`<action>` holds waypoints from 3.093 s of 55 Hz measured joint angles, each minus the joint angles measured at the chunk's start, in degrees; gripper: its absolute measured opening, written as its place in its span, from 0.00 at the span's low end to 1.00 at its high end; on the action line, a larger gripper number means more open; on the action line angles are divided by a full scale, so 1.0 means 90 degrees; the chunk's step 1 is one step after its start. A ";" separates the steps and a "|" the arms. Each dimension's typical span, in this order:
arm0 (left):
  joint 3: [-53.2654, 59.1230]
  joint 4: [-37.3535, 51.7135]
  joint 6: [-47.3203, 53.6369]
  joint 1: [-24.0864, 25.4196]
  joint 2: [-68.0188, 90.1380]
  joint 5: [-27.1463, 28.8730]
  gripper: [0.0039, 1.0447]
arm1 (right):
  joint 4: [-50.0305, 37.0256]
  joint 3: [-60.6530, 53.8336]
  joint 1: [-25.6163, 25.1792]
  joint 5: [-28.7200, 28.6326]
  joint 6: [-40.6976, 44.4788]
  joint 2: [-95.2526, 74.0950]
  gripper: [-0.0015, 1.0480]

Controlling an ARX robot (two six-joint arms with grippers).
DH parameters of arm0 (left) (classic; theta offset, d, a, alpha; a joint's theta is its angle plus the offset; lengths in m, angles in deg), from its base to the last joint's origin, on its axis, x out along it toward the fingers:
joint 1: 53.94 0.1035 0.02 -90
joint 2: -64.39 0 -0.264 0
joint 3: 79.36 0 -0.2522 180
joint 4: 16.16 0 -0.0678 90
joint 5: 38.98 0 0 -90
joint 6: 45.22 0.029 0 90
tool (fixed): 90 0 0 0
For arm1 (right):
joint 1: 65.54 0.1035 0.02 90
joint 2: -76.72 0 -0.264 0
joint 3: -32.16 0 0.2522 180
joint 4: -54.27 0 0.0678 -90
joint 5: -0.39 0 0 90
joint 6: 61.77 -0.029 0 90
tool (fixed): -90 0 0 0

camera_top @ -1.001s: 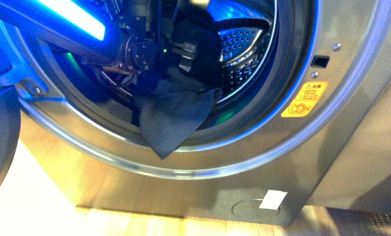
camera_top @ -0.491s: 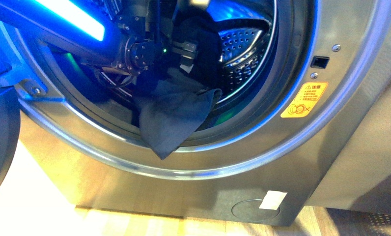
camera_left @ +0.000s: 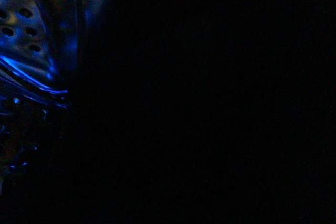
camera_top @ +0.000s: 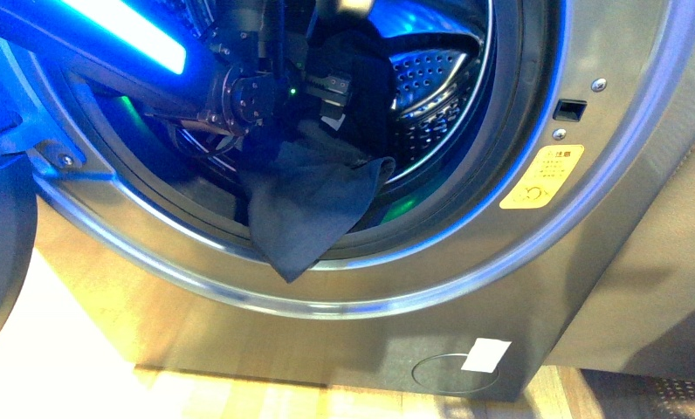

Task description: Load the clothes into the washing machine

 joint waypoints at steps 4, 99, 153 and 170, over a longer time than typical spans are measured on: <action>0.0170 0.0005 -0.0002 -0.0002 -0.0022 -0.0041 0.94 | -0.0063 -0.0236 -0.0143 -0.0148 0.0000 0.0177 0.02; 0.7332 0.1411 -0.0539 -0.0770 -0.6050 -0.0797 0.94 | 0.0765 -0.1834 -0.1103 -0.1061 0.0000 0.2628 0.02; 0.8043 -0.0882 -0.1027 -0.1010 -1.0428 0.0027 0.84 | 0.0765 -0.1834 -0.1103 -0.1061 0.0000 0.2628 0.02; 1.0304 -0.1018 -0.1566 -0.0056 -1.2305 0.0571 0.24 | 0.0765 -0.1834 -0.1103 -0.1061 0.0000 0.2628 0.02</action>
